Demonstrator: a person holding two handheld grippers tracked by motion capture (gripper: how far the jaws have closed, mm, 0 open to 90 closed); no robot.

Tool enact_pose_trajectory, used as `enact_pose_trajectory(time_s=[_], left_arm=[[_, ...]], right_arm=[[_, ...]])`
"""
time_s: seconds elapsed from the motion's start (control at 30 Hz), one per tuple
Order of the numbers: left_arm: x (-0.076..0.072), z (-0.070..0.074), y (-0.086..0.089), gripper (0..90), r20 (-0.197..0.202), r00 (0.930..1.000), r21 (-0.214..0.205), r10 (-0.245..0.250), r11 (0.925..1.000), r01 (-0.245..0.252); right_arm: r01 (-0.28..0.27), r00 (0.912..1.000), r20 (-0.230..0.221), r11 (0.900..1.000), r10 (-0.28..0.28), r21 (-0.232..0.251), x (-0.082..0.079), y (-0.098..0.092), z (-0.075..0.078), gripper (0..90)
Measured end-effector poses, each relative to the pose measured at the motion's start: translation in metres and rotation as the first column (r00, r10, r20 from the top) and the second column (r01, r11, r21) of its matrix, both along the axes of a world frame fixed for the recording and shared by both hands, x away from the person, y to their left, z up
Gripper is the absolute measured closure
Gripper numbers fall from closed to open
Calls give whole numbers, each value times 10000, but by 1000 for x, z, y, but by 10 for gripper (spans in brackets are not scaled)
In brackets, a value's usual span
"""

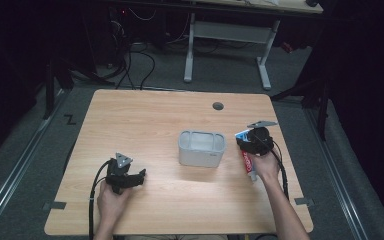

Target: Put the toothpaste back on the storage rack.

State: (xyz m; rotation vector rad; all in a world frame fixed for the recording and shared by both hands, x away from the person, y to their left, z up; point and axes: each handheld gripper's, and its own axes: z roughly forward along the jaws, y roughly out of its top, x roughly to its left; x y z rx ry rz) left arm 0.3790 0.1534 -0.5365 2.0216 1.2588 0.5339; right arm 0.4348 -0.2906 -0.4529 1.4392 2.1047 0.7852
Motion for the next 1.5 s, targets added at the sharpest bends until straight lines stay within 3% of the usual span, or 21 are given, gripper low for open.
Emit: enact_pose_trajectory(time_s=[0.2, 0.33, 0.53, 0.8, 0.93, 1.03, 1.37, 1.5], left_arm=[[0, 0, 0, 209, -3, 10000, 2, -1, 10000, 1], [0, 0, 0, 209, -3, 10000, 2, -3, 10000, 3], [0, 0, 0, 208, -5, 10000, -1, -15, 10000, 15], [0, 0, 0, 208, -3, 10000, -1, -19, 10000, 19], [0, 0, 0, 208, -2, 10000, 0, -20, 10000, 20], [0, 0, 0, 208, -4, 10000, -2, -22, 10000, 22], [0, 0, 0, 207, 5, 10000, 8, -20, 10000, 20], [0, 0, 0, 207, 5, 10000, 9, -16, 10000, 16]], right_arm=[[71, 9995, -322, 10000, -73, -65, 8, 0, -2, 506], [400, 9955, -844, 9988, -421, -273, 15, -4, -12, 480], [601, 9926, -1034, 9975, -636, -360, 20, -3, -21, 453], [1045, 9819, -1515, 9922, -1138, -680, 28, -3, -34, 432], [1161, 9773, -1721, 9917, -1239, -549, 29, -5, -38, 422], [1279, 9685, -2092, 9907, -1349, -467, 31, -8, -46, 428], [1364, 9649, -2201, 9896, -1432, -459, 33, -9, -50, 427], [1416, 9593, -2398, 9887, -1491, -485, 34, -8, -53, 432]])
